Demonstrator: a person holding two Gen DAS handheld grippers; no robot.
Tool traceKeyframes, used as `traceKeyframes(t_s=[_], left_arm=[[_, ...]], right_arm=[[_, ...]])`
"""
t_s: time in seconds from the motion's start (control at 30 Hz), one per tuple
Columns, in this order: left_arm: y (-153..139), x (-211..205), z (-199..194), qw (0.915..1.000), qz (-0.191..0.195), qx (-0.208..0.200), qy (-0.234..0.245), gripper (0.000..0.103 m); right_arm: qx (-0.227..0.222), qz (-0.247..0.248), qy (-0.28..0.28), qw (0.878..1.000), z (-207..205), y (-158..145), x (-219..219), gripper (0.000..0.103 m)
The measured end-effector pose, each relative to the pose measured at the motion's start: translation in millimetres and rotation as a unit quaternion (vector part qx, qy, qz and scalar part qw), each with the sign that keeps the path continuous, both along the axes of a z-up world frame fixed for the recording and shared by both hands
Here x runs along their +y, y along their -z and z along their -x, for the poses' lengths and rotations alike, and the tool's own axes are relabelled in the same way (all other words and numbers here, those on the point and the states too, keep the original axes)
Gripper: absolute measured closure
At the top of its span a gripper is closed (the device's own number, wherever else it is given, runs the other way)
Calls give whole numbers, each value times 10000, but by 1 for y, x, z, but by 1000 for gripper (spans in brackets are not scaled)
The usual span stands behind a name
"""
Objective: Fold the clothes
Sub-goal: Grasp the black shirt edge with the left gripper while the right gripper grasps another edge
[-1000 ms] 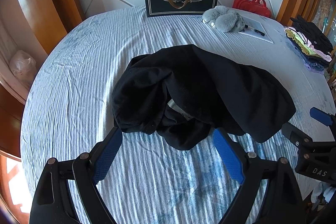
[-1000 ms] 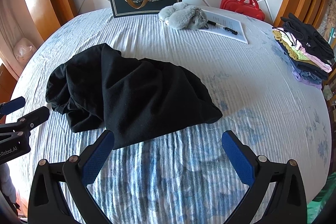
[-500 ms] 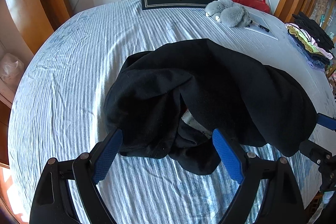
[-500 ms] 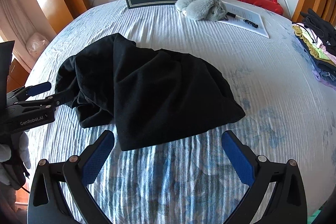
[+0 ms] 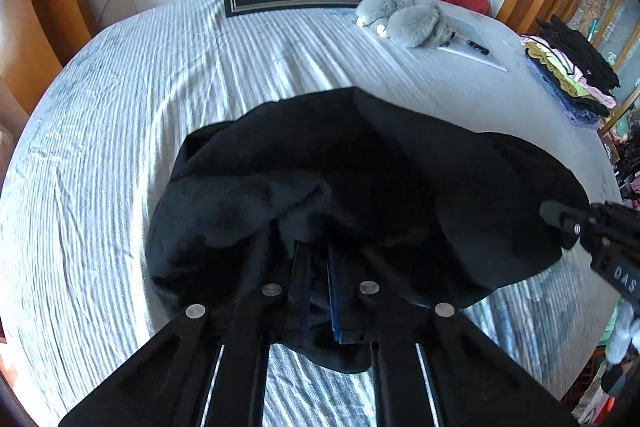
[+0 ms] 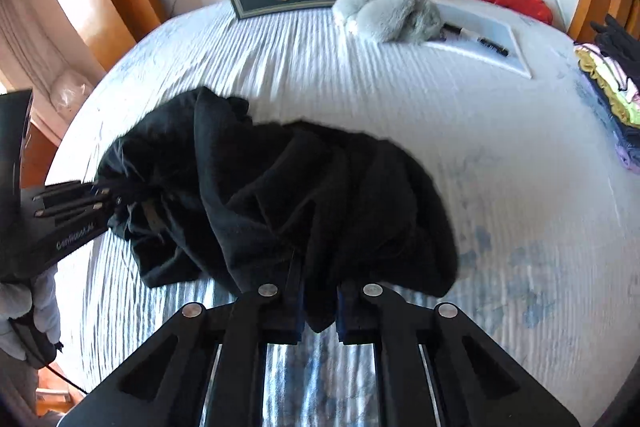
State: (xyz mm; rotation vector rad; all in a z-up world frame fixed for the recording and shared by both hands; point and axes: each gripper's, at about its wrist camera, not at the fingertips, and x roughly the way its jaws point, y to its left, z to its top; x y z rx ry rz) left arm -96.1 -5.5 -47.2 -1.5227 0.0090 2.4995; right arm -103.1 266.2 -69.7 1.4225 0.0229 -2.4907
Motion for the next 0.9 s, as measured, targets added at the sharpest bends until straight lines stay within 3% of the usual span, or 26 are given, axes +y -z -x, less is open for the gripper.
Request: traceKeyframes(t_s=[0.13, 0.23, 0.27, 0.3, 0.33, 0.37, 0.4, 0.43, 0.47, 0.63, 0.8, 0.9], left_arm=[[-58, 4, -25, 9976, -464, 452, 233, 99], [-81, 7, -43, 9958, -624, 615, 265, 98], [-82, 6, -47, 9958, -662, 594, 230, 93], [-81, 5, -51, 9959, -676, 571, 186, 76], [-77, 3, -54, 9967, -602, 543, 95, 63], [-71, 1, -55, 9976, -465, 517, -49, 42], [-63, -1, -55, 9981, -354, 484, -147, 40], [-55, -5, -57, 9985, -281, 417, -213, 40], [-47, -8, -57, 9988, -206, 348, -277, 40], [-4, -13, -57, 9979, 244, 79, -601, 40], [24, -21, -57, 9959, 372, -61, -826, 40], [36, -19, -54, 9969, 377, -73, -683, 40]], right_arm=[[668, 188, 416, 9967, -2, -53, 37, 94], [1010, 111, 690, 9924, -11, -82, 62, 94], [1035, 29, 802, 9914, -12, -85, 71, 94], [999, -51, 894, 9910, -11, -85, 80, 94], [868, -121, 976, 9914, -8, -81, 91, 91], [720, -172, 1094, 9912, -7, -74, 102, 79], [589, -210, 1239, 9903, -7, -67, 113, 69], [494, -195, 1316, 9899, -10, -61, 123, 47], [442, -115, 1314, 9903, -15, -57, 130, 40], [44, 103, 929, 9956, -33, -28, 142, 40], [-559, 68, 513, 9971, -41, 15, 137, 40], [-749, 140, 392, 9963, -46, 30, 129, 40]])
